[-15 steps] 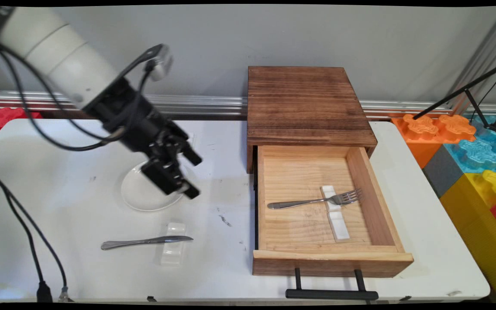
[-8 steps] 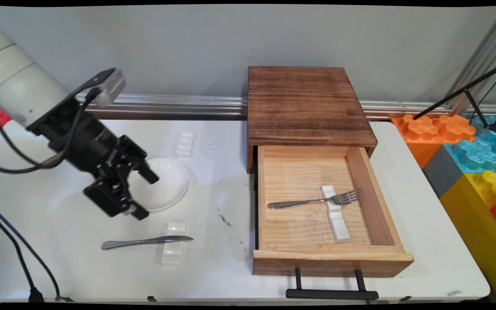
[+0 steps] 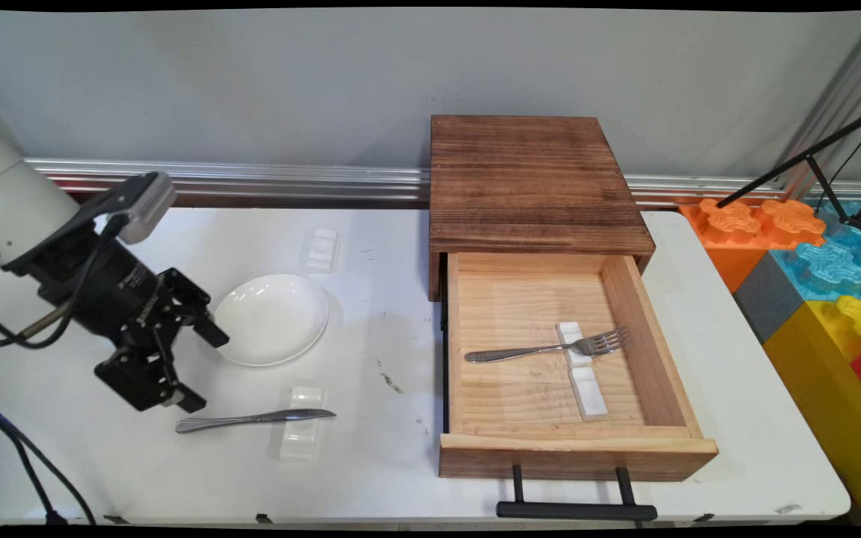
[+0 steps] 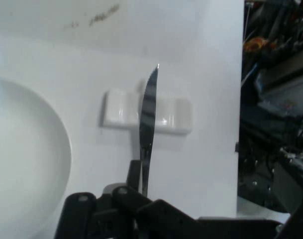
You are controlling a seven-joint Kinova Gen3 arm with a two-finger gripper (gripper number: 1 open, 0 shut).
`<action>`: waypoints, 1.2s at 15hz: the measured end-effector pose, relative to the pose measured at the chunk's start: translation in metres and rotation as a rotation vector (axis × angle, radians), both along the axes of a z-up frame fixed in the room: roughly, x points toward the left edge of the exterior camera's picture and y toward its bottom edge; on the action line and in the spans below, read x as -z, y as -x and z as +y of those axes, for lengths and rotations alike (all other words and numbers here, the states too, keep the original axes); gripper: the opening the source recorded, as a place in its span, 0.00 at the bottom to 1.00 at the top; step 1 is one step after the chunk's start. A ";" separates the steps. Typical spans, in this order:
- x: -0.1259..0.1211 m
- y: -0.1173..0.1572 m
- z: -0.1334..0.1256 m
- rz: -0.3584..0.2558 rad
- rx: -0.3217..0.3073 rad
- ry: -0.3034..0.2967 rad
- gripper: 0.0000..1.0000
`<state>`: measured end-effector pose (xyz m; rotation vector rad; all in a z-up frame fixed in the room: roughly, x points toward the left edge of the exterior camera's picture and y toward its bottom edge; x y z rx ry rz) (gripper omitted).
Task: Pick up the knife from the right of the white plate
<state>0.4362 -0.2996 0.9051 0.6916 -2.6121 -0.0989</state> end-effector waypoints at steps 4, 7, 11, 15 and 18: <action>0.016 -0.011 0.008 -0.009 -0.006 0.015 1.00; 0.028 -0.016 0.014 -0.006 0.005 0.031 1.00; 0.045 -0.019 0.020 -0.023 0.035 0.052 1.00; 0.061 -0.018 0.022 -0.043 0.064 0.072 1.00; 0.074 -0.015 0.020 -0.061 0.086 0.088 1.00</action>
